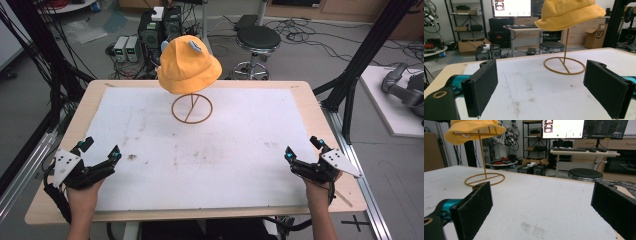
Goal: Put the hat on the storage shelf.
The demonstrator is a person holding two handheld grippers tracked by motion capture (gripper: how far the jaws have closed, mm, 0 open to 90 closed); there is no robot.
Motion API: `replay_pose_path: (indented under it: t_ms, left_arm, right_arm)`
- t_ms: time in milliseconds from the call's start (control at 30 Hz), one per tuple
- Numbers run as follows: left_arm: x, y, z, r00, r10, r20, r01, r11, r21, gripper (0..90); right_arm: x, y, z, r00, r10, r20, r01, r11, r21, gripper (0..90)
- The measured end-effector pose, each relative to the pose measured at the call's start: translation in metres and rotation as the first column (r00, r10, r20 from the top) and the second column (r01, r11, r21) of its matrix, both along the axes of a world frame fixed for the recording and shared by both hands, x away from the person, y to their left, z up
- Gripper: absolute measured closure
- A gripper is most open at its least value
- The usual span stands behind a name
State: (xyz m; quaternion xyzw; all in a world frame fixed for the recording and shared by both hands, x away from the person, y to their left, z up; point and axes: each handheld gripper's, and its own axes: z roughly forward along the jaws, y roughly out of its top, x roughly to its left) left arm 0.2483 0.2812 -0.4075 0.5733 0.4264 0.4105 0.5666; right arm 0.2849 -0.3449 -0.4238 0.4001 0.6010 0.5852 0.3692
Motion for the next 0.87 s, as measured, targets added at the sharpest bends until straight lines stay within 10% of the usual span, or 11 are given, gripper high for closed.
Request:
replay_pose_path:
  t_ms: [867]
  left_arm:
    - [0.002, -0.0003, -0.0009, 0.9998, -0.018, -0.003, 0.018, 0.9998, 0.0, 12.7]
  right_arm:
    - [0.0007, 0.0014, -0.0006, 1.0, 0.007, -0.003, -0.007, 1.0, -0.012, 3.4]
